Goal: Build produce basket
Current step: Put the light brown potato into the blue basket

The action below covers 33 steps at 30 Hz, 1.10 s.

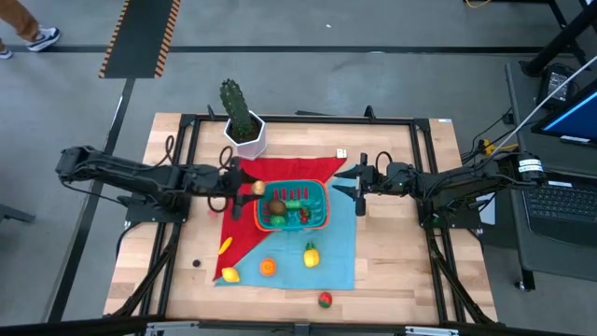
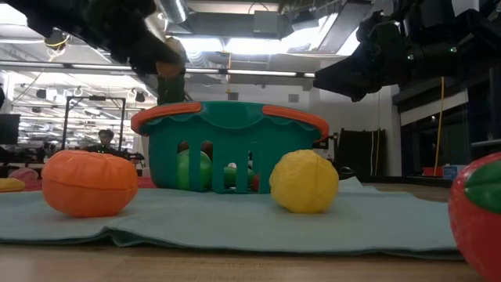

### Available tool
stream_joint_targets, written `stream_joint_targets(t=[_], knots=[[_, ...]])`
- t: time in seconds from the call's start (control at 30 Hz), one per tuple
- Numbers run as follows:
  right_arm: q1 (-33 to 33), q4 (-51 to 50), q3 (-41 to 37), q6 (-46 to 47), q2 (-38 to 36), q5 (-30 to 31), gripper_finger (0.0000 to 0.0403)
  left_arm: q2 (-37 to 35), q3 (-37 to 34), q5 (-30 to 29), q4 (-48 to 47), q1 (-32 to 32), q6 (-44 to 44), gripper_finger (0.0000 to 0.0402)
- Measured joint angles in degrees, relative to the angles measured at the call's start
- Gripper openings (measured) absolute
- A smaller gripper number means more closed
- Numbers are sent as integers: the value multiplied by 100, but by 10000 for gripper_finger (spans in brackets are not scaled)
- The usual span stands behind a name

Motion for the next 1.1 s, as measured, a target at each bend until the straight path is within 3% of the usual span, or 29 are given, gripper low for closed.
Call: stream_joint_targets(t=[0.2, 0.8, 0.93, 1.1], knots=[[0, -75, 0, -2, 0, -2, 173, 502, 5, 800, 604, 350, 67, 189], [-80, -95, 0, 22, 0, -2, 173, 2344, 1285, 2917, 468, 1297, 609, 189], [-87, -94, 0, 28, 0, -2, 173, 2716, 1711, 3280, 23, 1396, 679, 189], [-87, -155, 0, 26, 0, -4, 173, 3177, 2373, 3303, -920, 1390, 1014, 189]])
